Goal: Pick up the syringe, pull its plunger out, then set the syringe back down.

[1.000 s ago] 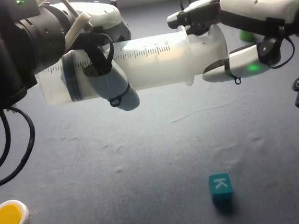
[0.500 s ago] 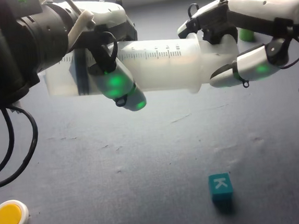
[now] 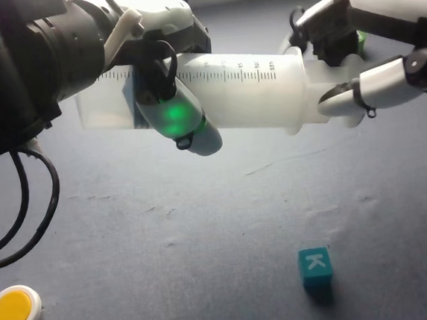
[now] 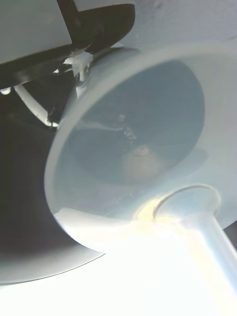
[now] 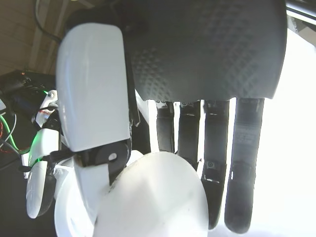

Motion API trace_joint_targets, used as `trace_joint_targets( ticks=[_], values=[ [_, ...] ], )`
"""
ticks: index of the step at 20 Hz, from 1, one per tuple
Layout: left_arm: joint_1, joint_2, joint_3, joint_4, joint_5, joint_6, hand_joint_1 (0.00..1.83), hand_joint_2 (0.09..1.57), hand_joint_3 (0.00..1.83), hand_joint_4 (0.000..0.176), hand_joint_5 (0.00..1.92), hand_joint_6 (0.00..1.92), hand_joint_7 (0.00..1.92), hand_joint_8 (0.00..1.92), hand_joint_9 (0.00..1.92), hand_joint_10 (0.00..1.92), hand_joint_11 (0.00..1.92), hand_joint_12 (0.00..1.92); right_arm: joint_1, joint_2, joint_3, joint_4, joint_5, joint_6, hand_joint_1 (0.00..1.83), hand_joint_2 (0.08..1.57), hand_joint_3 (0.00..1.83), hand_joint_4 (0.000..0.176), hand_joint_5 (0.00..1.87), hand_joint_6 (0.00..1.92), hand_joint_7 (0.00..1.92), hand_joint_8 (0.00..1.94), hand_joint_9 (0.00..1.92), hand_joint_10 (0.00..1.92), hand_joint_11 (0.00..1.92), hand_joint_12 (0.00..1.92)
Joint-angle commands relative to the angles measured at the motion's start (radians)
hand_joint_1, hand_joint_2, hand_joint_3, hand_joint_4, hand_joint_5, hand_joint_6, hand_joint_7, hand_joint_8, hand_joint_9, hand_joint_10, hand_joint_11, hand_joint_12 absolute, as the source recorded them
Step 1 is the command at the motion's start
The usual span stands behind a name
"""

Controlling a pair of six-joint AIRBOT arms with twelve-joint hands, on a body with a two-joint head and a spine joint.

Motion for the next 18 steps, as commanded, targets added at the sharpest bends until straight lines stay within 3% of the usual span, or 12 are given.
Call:
trace_joint_targets(
  ticks=[1, 3, 7, 10, 12, 13, 18],
  values=[
    [-0.021, 0.007, 0.006, 0.082, -0.027, 0.009, 1.14, 1.25, 0.0, 0.024, 0.71, 1.42, 0.76, 1.31, 0.74, 0.84, 0.49, 1.32, -0.003, 0.025, 0.004, -0.012, 0.065, -0.014, 1.36, 1.15, 0.0, 0.0, 0.87, 1.15, 0.92, 1.02, 0.84, 1.29, 0.6, 1.22],
    [-0.021, 0.007, 0.005, 0.082, -0.029, 0.009, 1.14, 1.25, 0.0, 0.014, 0.72, 1.44, 0.76, 1.28, 0.74, 0.83, 0.49, 1.34, -0.003, 0.045, 0.002, -0.012, 0.058, -0.014, 1.36, 1.15, 0.0, 0.0, 0.85, 1.17, 0.9, 1.05, 0.83, 1.3, 0.58, 1.23],
    [-0.021, 0.007, 0.006, 0.082, -0.03, 0.009, 1.15, 1.23, 0.0, 0.022, 0.73, 1.37, 0.8, 1.27, 0.77, 0.81, 0.51, 1.29, 0.003, 0.093, -0.013, -0.012, 0.045, -0.014, 1.36, 1.16, 0.0, 0.0, 0.86, 1.16, 0.9, 1.07, 0.81, 1.32, 0.56, 1.27],
    [-0.021, 0.007, 0.007, 0.082, -0.03, 0.009, 1.14, 1.25, 0.0, 0.019, 0.7, 1.43, 0.77, 1.29, 0.79, 0.72, 0.52, 1.25, 0.013, 0.137, -0.032, -0.012, 0.039, -0.014, 1.35, 1.17, 0.0, 0.0, 0.82, 1.24, 0.87, 1.14, 0.78, 1.33, 0.54, 1.28],
    [-0.021, 0.007, 0.007, 0.082, -0.03, 0.009, 1.15, 1.24, 0.0, 0.017, 0.72, 1.42, 0.79, 1.25, 0.8, 0.71, 0.52, 1.26, 0.019, 0.16, -0.041, -0.012, 0.035, -0.013, 1.35, 1.17, 0.0, 0.0, 0.83, 1.23, 0.86, 1.16, 0.78, 1.32, 0.54, 1.28],
    [-0.021, 0.007, 0.007, 0.081, -0.033, 0.009, 1.15, 1.23, 0.0, 0.018, 0.73, 1.41, 0.79, 1.25, 0.8, 0.72, 0.52, 1.28, 0.02, 0.174, -0.044, -0.012, 0.031, -0.011, 1.36, 1.15, 0.0, 0.0, 0.88, 1.14, 0.92, 1.04, 0.83, 1.3, 0.57, 1.26],
    [-0.019, 0.007, 0.008, 0.08, -0.039, 0.009, 1.15, 1.24, 0.0, 0.013, 0.72, 1.43, 0.78, 1.26, 0.78, 0.73, 0.5, 1.27, 0.028, 0.223, -0.049, -0.012, 0.019, -0.002, 1.35, 1.17, 0.0, 0.0, 0.84, 1.2, 0.87, 1.14, 0.79, 1.34, 0.56, 1.26]
  ],
)
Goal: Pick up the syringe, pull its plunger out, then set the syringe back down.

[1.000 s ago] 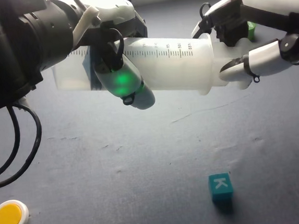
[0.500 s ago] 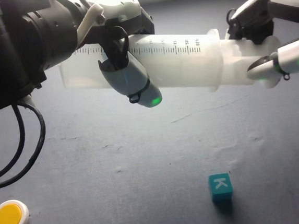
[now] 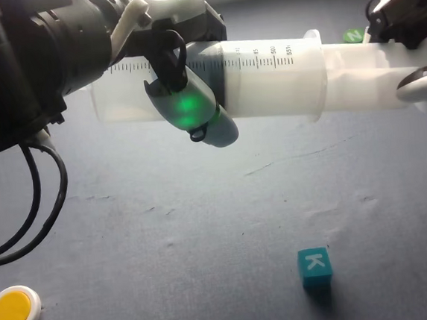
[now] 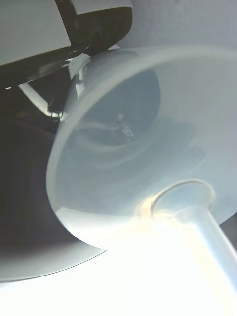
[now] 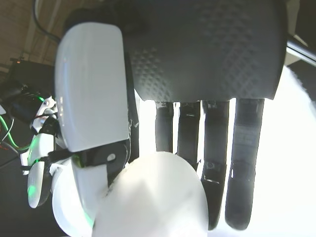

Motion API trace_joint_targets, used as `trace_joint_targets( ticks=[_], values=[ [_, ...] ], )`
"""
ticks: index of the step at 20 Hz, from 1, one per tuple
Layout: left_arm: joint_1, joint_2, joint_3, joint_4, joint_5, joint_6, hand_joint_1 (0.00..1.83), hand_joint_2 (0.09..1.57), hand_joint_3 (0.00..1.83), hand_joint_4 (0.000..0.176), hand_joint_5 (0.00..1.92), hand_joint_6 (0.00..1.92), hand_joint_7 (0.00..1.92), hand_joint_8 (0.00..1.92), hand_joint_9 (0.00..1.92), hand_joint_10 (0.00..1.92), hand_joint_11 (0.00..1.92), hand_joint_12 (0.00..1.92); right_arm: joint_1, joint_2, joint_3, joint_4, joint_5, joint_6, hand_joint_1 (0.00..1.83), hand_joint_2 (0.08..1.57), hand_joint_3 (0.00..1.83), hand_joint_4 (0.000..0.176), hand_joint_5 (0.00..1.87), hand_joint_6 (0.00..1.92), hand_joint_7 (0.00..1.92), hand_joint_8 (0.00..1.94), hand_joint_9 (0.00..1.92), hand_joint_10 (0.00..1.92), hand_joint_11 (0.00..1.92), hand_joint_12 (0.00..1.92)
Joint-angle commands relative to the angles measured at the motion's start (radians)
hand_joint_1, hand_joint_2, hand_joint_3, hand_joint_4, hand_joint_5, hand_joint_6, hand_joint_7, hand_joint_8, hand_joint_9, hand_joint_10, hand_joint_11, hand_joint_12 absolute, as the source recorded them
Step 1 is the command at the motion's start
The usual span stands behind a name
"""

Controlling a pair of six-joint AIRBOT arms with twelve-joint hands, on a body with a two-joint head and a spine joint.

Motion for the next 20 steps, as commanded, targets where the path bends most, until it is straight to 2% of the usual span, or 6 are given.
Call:
trace_joint_targets(
  ticks=[1, 4, 8, 10, 17, 20],
  values=[
    [-0.009, 0.013, 0.011, 0.08, -0.06, 0.024, 1.15, 1.24, 0.0, 0.015, 0.73, 1.42, 0.79, 1.25, 0.78, 0.73, 0.5, 1.27, 0.018, 0.03, 0.006, 0.003, 0.099, -0.003, 1.35, 1.17, 0.0, 0.0, 0.84, 1.19, 0.86, 1.14, 0.8, 1.33, 0.57, 1.26],
    [-0.008, 0.013, 0.012, 0.081, -0.061, 0.024, 1.15, 1.23, 0.0, 0.014, 0.72, 1.41, 0.81, 1.23, 0.8, 0.73, 0.51, 1.26, 0.024, 0.053, -0.003, 0.003, 0.097, -0.002, 1.35, 1.19, 0.0, 0.0, 0.82, 1.2, 0.82, 1.23, 0.75, 1.4, 0.53, 1.3],
    [-0.006, 0.013, 0.011, 0.081, -0.061, 0.024, 1.15, 1.23, 0.0, 0.019, 0.74, 1.4, 0.79, 1.25, 0.79, 0.72, 0.51, 1.28, 0.027, 0.066, -0.013, 0.003, 0.092, -0.001, 1.35, 1.17, 0.0, 0.0, 0.83, 1.22, 0.86, 1.18, 0.78, 1.32, 0.54, 1.27],
    [-0.006, 0.013, 0.01, 0.081, -0.063, 0.024, 1.15, 1.23, 0.0, 0.023, 0.74, 1.38, 0.79, 1.26, 0.8, 0.73, 0.51, 1.28, 0.029, 0.068, -0.013, 0.003, 0.092, -0.002, 1.35, 1.19, 0.0, 0.0, 0.8, 1.24, 0.83, 1.25, 0.76, 1.35, 0.54, 1.29],
    [-0.006, 0.013, 0.007, 0.081, -0.07, 0.024, 1.15, 1.24, 0.0, 0.016, 0.72, 1.42, 0.79, 1.26, 0.77, 0.75, 0.5, 1.28, 0.032, 0.078, -0.013, 0.003, 0.092, -0.002, 1.35, 1.18, 0.0, 0.0, 0.82, 1.21, 0.84, 1.2, 0.77, 1.36, 0.52, 1.3],
    [-0.006, 0.013, 0.006, 0.08, -0.072, 0.024, 1.15, 1.23, 0.0, 0.025, 0.75, 1.36, 0.8, 1.26, 0.77, 0.76, 0.49, 1.3, 0.031, 0.077, -0.013, 0.003, 0.092, -0.002, 1.36, 1.17, 0.0, 0.0, 0.85, 1.17, 0.86, 1.17, 0.8, 1.32, 0.55, 1.27]
  ],
)
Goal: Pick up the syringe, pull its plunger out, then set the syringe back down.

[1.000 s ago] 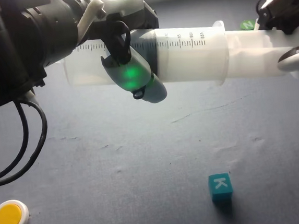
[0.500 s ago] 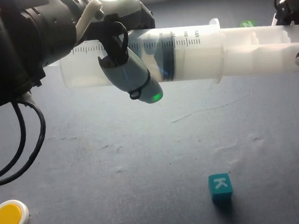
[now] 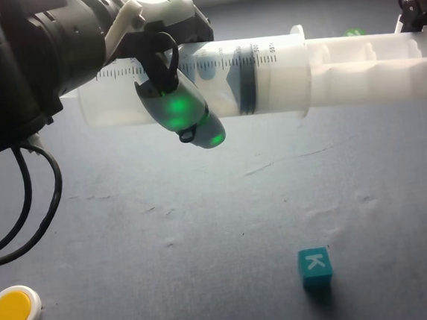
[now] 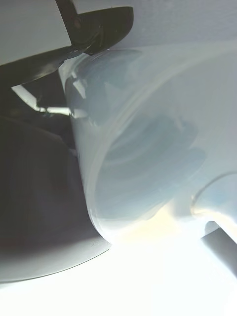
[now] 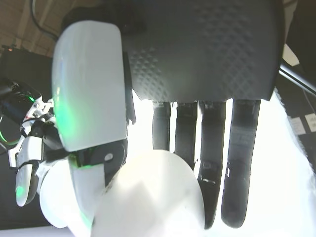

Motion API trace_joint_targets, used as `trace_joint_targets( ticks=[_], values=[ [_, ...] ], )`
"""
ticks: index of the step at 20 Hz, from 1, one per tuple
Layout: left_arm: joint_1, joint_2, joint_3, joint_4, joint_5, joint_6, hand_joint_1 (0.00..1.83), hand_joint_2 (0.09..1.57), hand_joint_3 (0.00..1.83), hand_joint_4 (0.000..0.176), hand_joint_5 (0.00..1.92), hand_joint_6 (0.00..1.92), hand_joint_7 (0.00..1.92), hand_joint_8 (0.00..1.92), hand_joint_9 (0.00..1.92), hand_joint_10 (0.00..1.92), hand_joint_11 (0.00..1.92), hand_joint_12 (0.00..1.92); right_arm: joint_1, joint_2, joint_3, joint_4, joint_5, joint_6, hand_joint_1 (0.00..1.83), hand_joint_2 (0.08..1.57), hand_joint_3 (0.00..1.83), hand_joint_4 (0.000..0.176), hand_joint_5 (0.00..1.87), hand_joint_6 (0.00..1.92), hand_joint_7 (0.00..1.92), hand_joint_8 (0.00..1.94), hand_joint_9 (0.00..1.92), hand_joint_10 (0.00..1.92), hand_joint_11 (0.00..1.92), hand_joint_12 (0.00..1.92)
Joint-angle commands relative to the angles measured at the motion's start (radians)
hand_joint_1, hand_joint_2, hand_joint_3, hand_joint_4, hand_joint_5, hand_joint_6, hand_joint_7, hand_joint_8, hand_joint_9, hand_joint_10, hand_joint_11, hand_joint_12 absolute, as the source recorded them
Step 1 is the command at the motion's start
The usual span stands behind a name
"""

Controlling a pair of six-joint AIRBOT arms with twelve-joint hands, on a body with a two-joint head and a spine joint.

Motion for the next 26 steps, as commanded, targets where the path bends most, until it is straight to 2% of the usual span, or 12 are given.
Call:
trace_joint_targets(
  ticks=[1, 4, 7, 8, 9, 10, 11, 13, 15, 19, 20, 26],
  values=[
    [-0.006, 0.012, 0.005, 0.075, -0.032, 0.012, 1.15, 1.23, 0.0, 0.022, 0.75, 1.37, 0.8, 1.25, 0.77, 0.76, 0.49, 1.29, 0.011, 0.018, 0.006, 0.008, 0.115, 0.004, 1.36, 1.17, 0.0, 0.0, 0.84, 1.18, 0.86, 1.16, 0.79, 1.33, 0.55, 1.26],
    [-0.007, 0.012, 0.005, 0.075, -0.033, 0.012, 1.14, 1.26, 0.0, 0.006, 0.69, 1.49, 0.75, 1.29, 0.76, 0.74, 0.49, 1.26, 0.01, 0.017, 0.006, 0.007, 0.116, 0.004, 1.35, 1.17, 0.0, 0.0, 0.82, 1.24, 0.86, 1.16, 0.79, 1.31, 0.55, 1.27],
    [-0.007, 0.012, 0.004, 0.075, -0.033, 0.012, 1.15, 1.24, 0.0, 0.0, 0.73, 1.46, 0.77, 1.24, 0.77, 0.71, 0.5, 1.26, 0.009, 0.017, 0.006, 0.007, 0.116, 0.004, 1.35, 1.19, 0.0, 0.0, 0.8, 1.24, 0.84, 1.2, 0.76, 1.37, 0.53, 1.29],
    [-0.007, 0.012, 0.004, 0.075, -0.033, 0.012, 1.15, 1.24, 0.0, 0.005, 0.73, 1.45, 0.77, 1.25, 0.77, 0.71, 0.51, 1.26, 0.008, 0.016, 0.006, 0.007, 0.116, 0.004, 1.33, 1.23, 0.0, 0.0, 0.72, 1.35, 0.78, 1.26, 0.7, 1.49, 0.45, 1.33],
    [-0.007, 0.012, 0.004, 0.075, -0.033, 0.012, 1.15, 1.24, 0.0, 0.003, 0.73, 1.45, 0.79, 1.23, 0.79, 0.67, 0.53, 1.21, 0.007, 0.016, 0.006, 0.007, 0.116, 0.004, 1.18, 1.26, 0.0, 0.0, 0.65, 1.45, 0.78, 1.33, 0.58, 1.02, 0.32, 1.31],
    [-0.007, 0.012, 0.004, 0.075, -0.033, 0.012, 1.15, 1.23, 0.0, 0.002, 0.73, 1.44, 0.79, 1.22, 0.8, 0.66, 0.53, 1.2, 0.006, 0.016, 0.006, 0.007, 0.116, 0.004, 1.18, 1.21, 0.0, 0.0, 0.55, 0.71, 0.64, 0.68, 0.53, 0.72, 0.22, 1.22],
    [-0.007, 0.012, 0.004, 0.074, -0.033, 0.012, 1.15, 1.24, 0.0, 0.002, 0.71, 1.46, 0.78, 1.23, 0.8, 0.65, 0.52, 1.2, 0.006, 0.016, 0.006, 0.007, 0.116, 0.004, 1.19, 1.17, 0.0, 0.0, 0.6, 0.34, 0.69, 0.32, 0.57, 0.49, 0.2, 1.13],
    [-0.008, 0.012, 0.004, 0.073, -0.033, 0.012, 1.14, 1.25, 0.0, 0.001, 0.71, 1.48, 0.76, 1.27, 0.77, 0.69, 0.49, 1.28, 0.006, 0.015, 0.006, 0.007, 0.117, 0.004, 1.11, 1.16, 0.0, 0.0, 0.58, 0.06, 0.66, 0.04, 0.56, 0.19, 0.07, 1.12],
    [-0.01, 0.012, 0.004, 0.073, -0.033, 0.012, 1.14, 1.25, 0.0, 0.01, 0.72, 1.45, 0.77, 1.27, 0.77, 0.71, 0.5, 1.29, 0.005, 0.015, 0.006, 0.007, 0.117, 0.004, 1.05, 1.15, 0.0, 0.0, 0.49, 0.0, 0.55, 0.0, 0.48, 0.06, 0.0, 1.04],
    [-0.013, 0.012, 0.005, 0.072, -0.033, 0.012, 1.15, 1.24, 0.0, 0.007, 0.72, 1.45, 0.79, 1.24, 0.78, 0.72, 0.5, 1.27, 0.004, 0.015, 0.006, 0.007, 0.117, 0.004, 1.0, 1.08, 0.0, 0.0, 0.33, 0.0, 0.38, 0.0, 0.37, 0.0, 0.0, 0.8],
    [-0.014, 0.012, 0.005, 0.072, -0.033, 0.012, 1.15, 1.24, 0.0, 0.018, 0.72, 1.42, 0.79, 1.26, 0.78, 0.73, 0.51, 1.28, 0.003, 0.015, 0.006, 0.007, 0.117, 0.004, 0.9, 1.06, 0.0, 0.0, 0.27, 0.0, 0.32, 0.0, 0.32, 0.0, 0.0, 0.72],
    [-0.016, 0.012, 0.026, 0.072, -0.033, 0.012, 1.14, 1.25, 0.0, 0.011, 0.7, 1.46, 0.77, 1.27, 0.78, 0.72, 0.5, 1.28, -0.001, 0.014, 0.006, 0.003, 0.12, 0.004, 0.72, 0.94, 0.0, 0.0, 0.12, 0.0, 0.17, 0.0, 0.17, 0.0, 0.0, 0.42]
  ],
)
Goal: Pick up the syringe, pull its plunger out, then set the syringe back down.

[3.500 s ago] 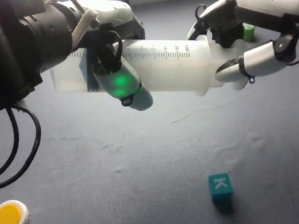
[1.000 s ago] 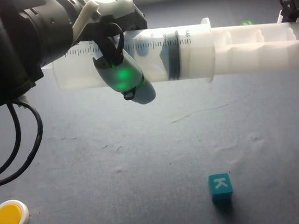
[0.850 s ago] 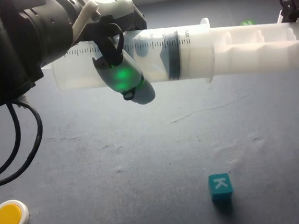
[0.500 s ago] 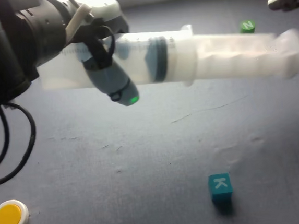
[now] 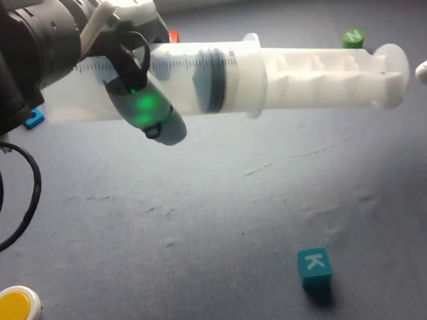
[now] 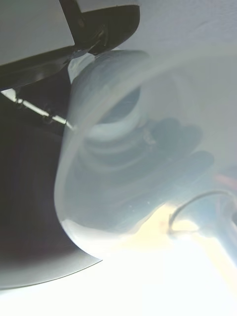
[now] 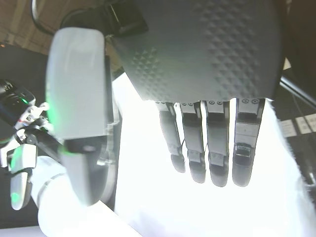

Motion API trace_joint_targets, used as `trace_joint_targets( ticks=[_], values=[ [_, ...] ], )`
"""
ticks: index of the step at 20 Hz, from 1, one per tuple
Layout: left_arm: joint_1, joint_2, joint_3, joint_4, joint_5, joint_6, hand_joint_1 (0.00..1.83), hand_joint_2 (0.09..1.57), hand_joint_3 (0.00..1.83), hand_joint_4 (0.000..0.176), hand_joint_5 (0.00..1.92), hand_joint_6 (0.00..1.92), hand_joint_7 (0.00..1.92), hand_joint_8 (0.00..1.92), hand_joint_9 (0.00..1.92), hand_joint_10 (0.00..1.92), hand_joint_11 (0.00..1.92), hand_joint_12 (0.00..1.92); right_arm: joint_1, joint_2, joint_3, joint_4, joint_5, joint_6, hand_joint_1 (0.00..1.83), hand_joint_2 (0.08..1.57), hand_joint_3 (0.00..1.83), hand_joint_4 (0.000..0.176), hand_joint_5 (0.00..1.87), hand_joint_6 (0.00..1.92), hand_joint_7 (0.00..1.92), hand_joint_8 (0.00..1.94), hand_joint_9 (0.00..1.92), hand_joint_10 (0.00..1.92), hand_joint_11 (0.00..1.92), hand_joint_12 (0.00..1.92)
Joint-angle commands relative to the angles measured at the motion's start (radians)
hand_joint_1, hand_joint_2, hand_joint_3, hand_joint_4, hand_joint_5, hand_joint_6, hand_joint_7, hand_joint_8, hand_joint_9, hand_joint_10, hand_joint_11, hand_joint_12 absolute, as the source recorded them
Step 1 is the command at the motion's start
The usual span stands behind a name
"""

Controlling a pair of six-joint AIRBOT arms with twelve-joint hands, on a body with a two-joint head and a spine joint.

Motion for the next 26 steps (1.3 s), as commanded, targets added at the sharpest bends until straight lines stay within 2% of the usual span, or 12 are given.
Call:
trace_joint_targets(
  ticks=[1, 4, 5, 7, 8, 10, 13, 14, 17, 20, 22, 26],
  values=[
    [-0.016, 0.001, 0.006, 0.064, 0.029, -0.008, 1.14, 1.25, 0.0, 0.011, 0.7, 1.46, 0.77, 1.27, 0.78, 0.72, 0.5, 1.28, 0.005, 0.005, 0.003, -0.002, 0.117, 0.001, 0.72, 0.94, 0.0, 0.0, 0.12, 0.0, 0.17, 0.0, 0.17, 0.0, 0.0, 0.42],
    [-0.003, 0.001, 0.033, 0.065, 0.061, -0.017, 1.14, 1.25, 0.0, 0.012, 0.71, 1.45, 0.76, 1.28, 0.77, 0.71, 0.51, 1.29, 0.004, 0.005, 0.003, -0.003, 0.117, 0.001, 0.68, 0.91, 0.0, 0.0, 0.08, 0.0, 0.13, 0.0, 0.12, 0.0, 0.0, 0.32],
    [0.006, 0.001, 0.039, 0.075, 0.076, -0.033, 1.14, 1.24, 0.0, 0.02, 0.72, 1.42, 0.77, 1.29, 0.77, 0.72, 0.5, 1.31, 0.004, 0.005, 0.003, -0.003, 0.118, 0.001, 0.68, 0.91, 0.0, 0.0, 0.07, 0.0, 0.12, 0.0, 0.11, 0.0, 0.0, 0.29],
    [0.038, 0.005, 0.044, 0.149, 0.098, -0.136, 1.14, 1.24, 0.0, 0.015, 0.72, 1.44, 0.77, 1.27, 0.77, 0.74, 0.5, 1.32, 0.003, 0.005, 0.003, -0.003, 0.118, 0.001, 0.74, 0.91, 0.0, 0.0, 0.1, 0.0, 0.15, 0.0, 0.15, 0.0, 0.0, 0.37],
    [0.057, 0.009, 0.042, 0.187, 0.099, -0.186, 1.14, 1.24, 0.0, 0.011, 0.73, 1.44, 0.76, 1.27, 0.77, 0.74, 0.5, 1.32, 0.003, 0.005, 0.003, -0.003, 0.118, 0.001, 0.72, 0.94, 0.01, 0.0, 0.06, 0.0, 0.1, 0.0, 0.1, 0.0, 0.0, 0.24],
    [0.09, 0.021, 0.04, 0.226, 0.104, -0.244, 1.14, 1.25, 0.0, 0.02, 0.7, 1.44, 0.76, 1.31, 0.77, 0.75, 0.49, 1.29, 0.002, 0.005, 0.002, -0.003, 0.118, 0.001, 0.7, 0.93, 0.0, 0.0, 0.11, 0.0, 0.14, 0.0, 0.13, 0.0, 0.0, 0.34],
    [0.152, 0.037, 0.036, 0.32, 0.114, -0.382, 1.14, 1.25, 0.0, 0.016, 0.72, 1.44, 0.75, 1.29, 0.76, 0.76, 0.49, 1.3, 0.002, 0.005, 0.002, -0.004, 0.118, 0.001, 0.72, 0.93, 0.0, 0.0, 0.11, 0.0, 0.14, 0.0, 0.14, 0.0, 0.0, 0.34],
    [0.171, 0.042, 0.034, 0.333, 0.114, -0.408, 1.14, 1.25, 0.0, 0.016, 0.72, 1.44, 0.76, 1.29, 0.77, 0.76, 0.5, 1.3, 0.002, 0.005, 0.002, -0.004, 0.118, 0.001, 0.71, 0.94, 0.0, 0.0, 0.11, 0.0, 0.16, 0.0, 0.16, 0.01, 0.0, 0.41],
    [0.224, 0.06, 0.029, 0.397, 0.114, -0.499, 1.15, 1.24, 0.0, 0.019, 0.74, 1.41, 0.77, 1.27, 0.76, 0.75, 0.5, 1.27, 0.001, 0.005, 0.002, -0.005, 0.118, 0.001, 0.66, 0.94, 0.0, 0.0, 0.09, 0.0, 0.14, 0.0, 0.14, 0.0, 0.0, 0.32],
    [0.288, 0.065, 0.033, 0.487, 0.128, -0.618, 1.15, 1.24, 0.0, 0.009, 0.74, 1.43, 0.76, 1.26, 0.77, 0.73, 0.5, 1.28, 0.001, 0.005, 0.002, -0.005, 0.118, 0.001, 0.71, 0.94, 0.0, 0.0, 0.11, 0.01, 0.16, 0.01, 0.16, 0.01, 0.0, 0.37],
    [0.335, 0.065, 0.035, 0.551, 0.146, -0.705, 1.14, 1.25, 0.0, 0.022, 0.71, 1.43, 0.75, 1.32, 0.75, 0.76, 0.48, 1.3, 0.001, 0.004, 0.002, -0.006, 0.119, 0.001, 0.7, 0.93, 0.0, 0.0, 0.11, 0.0, 0.15, 0.0, 0.15, 0.0, 0.0, 0.38],
    [0.423, 0.065, 0.036, 0.651, 0.154, -0.849, 1.14, 1.25, 0.0, 0.02, 0.71, 1.43, 0.76, 1.3, 0.77, 0.75, 0.5, 1.29, 0.001, 0.004, 0.002, -0.007, 0.119, 0.001, 0.73, 0.93, 0.0, 0.0, 0.16, 0.01, 0.19, 0.01, 0.19, 0.01, 0.0, 0.45]
  ],
)
